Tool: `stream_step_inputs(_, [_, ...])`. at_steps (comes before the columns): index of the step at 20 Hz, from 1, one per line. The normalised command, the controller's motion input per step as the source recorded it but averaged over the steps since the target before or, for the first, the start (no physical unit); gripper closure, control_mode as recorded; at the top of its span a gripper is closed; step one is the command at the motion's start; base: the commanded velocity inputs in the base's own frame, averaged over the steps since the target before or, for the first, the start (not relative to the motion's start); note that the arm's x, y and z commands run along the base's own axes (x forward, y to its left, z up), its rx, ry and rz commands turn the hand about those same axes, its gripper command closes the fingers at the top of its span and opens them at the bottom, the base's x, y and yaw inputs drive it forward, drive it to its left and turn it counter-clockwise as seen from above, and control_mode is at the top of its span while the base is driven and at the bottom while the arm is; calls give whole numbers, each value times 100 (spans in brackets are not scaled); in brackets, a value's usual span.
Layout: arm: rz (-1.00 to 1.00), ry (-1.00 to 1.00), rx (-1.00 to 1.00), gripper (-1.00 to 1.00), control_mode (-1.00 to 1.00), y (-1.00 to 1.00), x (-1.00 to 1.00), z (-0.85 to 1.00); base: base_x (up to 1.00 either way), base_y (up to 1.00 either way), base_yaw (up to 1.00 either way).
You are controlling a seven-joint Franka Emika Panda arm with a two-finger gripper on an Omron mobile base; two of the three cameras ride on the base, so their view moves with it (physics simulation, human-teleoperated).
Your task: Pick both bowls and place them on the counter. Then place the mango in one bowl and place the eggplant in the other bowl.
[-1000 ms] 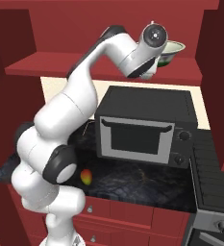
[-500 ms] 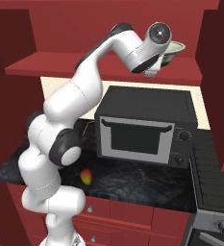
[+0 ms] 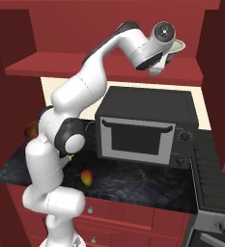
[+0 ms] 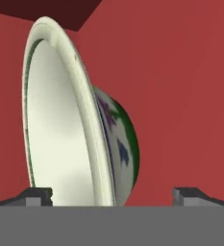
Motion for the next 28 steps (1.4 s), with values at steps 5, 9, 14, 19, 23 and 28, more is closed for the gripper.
stream_step_inputs(5, [2, 0, 0, 100, -100, -4, 0, 0, 0, 0, 0])
stream_step_inputs(9, [3, 0, 0, 100, -100, -1, -16, -2, 0, 0, 0])
stream_step_inputs(14, [5, 0, 0, 100, -100, 3, -38, -4, 0, 0, 0])
stream_step_inputs(19, [4, 0, 0, 100, -100, 13, -46, -5, 0, 0, 0])
stream_step_inputs(23, [3, -7, 0, 100, -100, 27, -62, -1, 0, 0, 0])
stream_step_inputs(28, [0, -16, 0, 100, -100, 38, -75, -9, 0, 0, 0])
